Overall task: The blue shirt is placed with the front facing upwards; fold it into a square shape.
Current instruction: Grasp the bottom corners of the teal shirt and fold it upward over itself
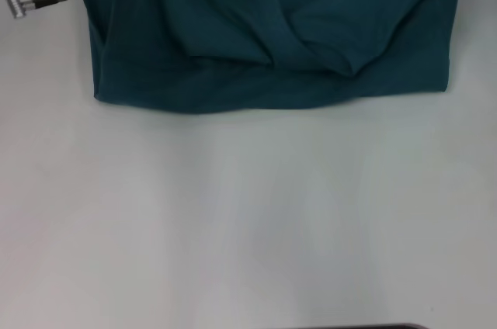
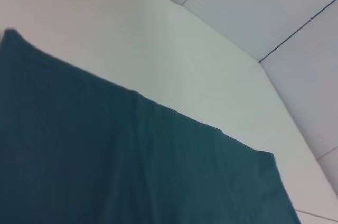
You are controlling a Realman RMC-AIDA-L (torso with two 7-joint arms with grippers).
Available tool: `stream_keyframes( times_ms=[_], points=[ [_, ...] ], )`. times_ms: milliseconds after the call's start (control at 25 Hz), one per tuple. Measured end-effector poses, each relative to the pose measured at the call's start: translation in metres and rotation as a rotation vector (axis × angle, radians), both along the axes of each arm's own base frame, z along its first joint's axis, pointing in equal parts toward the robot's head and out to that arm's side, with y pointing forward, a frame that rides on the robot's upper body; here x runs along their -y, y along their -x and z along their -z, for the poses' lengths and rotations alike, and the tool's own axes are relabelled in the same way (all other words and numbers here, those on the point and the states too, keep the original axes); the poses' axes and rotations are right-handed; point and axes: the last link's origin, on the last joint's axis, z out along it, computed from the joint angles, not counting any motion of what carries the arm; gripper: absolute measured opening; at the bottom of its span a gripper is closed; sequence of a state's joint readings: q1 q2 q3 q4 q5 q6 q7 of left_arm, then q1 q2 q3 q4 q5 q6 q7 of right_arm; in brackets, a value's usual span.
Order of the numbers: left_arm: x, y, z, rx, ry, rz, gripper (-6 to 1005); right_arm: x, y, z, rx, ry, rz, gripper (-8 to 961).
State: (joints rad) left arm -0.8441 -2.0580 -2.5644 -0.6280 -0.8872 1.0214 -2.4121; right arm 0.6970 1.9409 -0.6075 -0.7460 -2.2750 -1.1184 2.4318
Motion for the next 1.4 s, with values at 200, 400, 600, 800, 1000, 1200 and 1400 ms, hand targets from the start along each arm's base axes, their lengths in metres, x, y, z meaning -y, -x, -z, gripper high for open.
stream_keyframes(
  times_ms=[200,400,600,800,1000,1200,1400],
  points=[
    [-0.008,-0.01,0.0,-0.032,-0.009,0.027,7,-0.01,0.002,0.005,0.084,0.035,0.007,15],
    [-0.011,-0.014,0.0,-0.045,-0.012,0.036,6,-0.015,0.004,0.007,0.138,0.055,0.004,15],
    [-0.016,-0.02,0.003,-0.067,-0.02,0.046,6,-0.023,0.007,0.01,0.2,0.064,0.003,15],
    [-0.02,-0.022,0.003,-0.073,-0.034,0.041,7,-0.035,0.015,0.006,0.265,0.03,-0.017,14],
    [-0.021,-0.018,-0.001,-0.073,-0.046,0.028,7,-0.044,0.026,0.004,0.301,0.019,-0.048,15],
    [-0.019,-0.016,0.001,-0.075,-0.04,0.024,6,-0.046,0.028,0.016,0.345,0.027,-0.064,16],
    [-0.017,-0.015,0.004,-0.077,-0.034,0.027,7,-0.044,0.026,0.032,0.368,0.046,-0.068,16]
  ],
)
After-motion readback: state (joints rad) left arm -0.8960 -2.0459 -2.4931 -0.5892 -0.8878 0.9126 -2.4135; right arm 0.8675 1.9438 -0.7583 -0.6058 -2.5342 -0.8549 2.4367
